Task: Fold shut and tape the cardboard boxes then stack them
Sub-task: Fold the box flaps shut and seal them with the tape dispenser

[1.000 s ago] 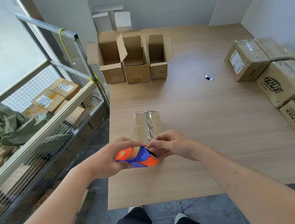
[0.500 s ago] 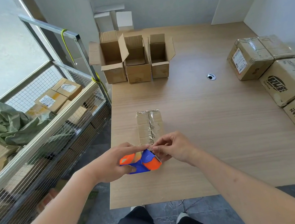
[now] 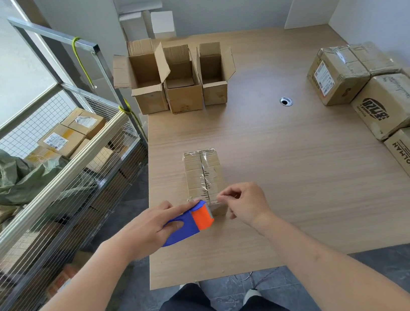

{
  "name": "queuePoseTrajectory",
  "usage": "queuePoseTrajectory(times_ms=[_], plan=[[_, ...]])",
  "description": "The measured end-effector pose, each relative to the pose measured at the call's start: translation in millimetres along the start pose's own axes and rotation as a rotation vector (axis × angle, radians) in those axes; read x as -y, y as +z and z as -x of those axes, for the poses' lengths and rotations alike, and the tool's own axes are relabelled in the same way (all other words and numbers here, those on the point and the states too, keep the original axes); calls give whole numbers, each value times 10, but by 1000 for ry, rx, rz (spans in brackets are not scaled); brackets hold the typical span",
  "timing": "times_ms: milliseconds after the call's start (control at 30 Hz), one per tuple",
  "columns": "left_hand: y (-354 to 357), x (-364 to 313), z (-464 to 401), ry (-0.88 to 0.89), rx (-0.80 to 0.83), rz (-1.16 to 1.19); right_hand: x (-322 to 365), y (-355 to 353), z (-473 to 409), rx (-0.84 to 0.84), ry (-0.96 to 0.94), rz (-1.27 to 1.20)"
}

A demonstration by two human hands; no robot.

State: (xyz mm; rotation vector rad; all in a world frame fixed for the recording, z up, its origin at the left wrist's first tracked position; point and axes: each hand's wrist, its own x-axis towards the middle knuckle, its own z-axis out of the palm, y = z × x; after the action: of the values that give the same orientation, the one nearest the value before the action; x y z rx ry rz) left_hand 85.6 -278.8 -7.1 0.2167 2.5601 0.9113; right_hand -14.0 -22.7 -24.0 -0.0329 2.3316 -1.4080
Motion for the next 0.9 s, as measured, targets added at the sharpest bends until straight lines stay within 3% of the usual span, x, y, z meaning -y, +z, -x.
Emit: queuePoseTrajectory(times_ms=[100,500,900], plan=[[-127,276,135,-66,6,-10,-119,-228,-84,-123,52,-8],[-181,530,-67,-200,75,-49,-399,-138,-167,-139,166,-41],[-246,455,-309,-234,131,-108,-613,74,-249,36,178,-18]])
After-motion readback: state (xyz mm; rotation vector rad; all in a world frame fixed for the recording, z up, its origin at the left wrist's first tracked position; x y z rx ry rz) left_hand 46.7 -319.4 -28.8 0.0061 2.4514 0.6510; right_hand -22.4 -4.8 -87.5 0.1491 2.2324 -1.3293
